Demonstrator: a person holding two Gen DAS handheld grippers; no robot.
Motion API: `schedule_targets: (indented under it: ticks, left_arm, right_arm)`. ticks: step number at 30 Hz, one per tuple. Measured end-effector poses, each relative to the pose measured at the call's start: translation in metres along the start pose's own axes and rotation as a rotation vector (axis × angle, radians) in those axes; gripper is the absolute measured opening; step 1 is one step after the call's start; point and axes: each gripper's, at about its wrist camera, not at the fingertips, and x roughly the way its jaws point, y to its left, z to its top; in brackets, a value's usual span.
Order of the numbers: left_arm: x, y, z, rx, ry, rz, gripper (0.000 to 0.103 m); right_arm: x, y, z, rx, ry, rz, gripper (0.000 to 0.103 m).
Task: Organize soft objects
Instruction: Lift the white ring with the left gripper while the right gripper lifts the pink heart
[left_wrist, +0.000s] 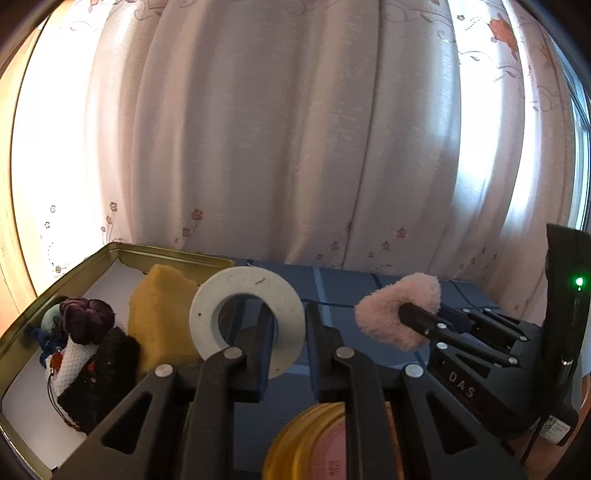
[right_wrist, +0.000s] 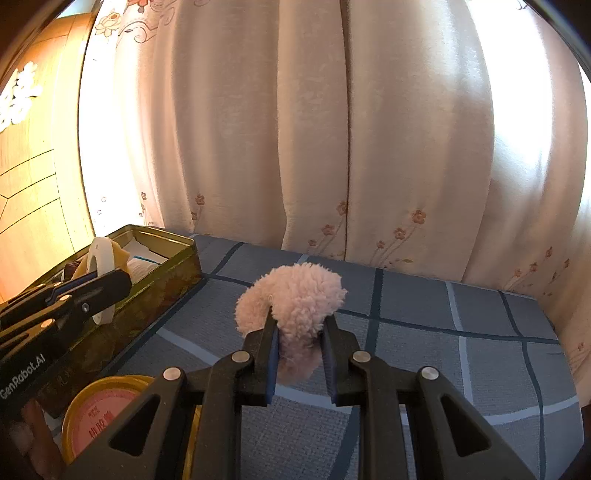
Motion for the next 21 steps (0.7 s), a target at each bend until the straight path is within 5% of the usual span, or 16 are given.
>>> schedule_targets:
  ticks: [21]
  left_arm:
    - [-0.016,0.015,0.007,-0.007,-0.007,-0.005,0.015]
  right_arm:
    - [-0.008,0.016,0.014,-0.032,-0.028,0.023,0.022]
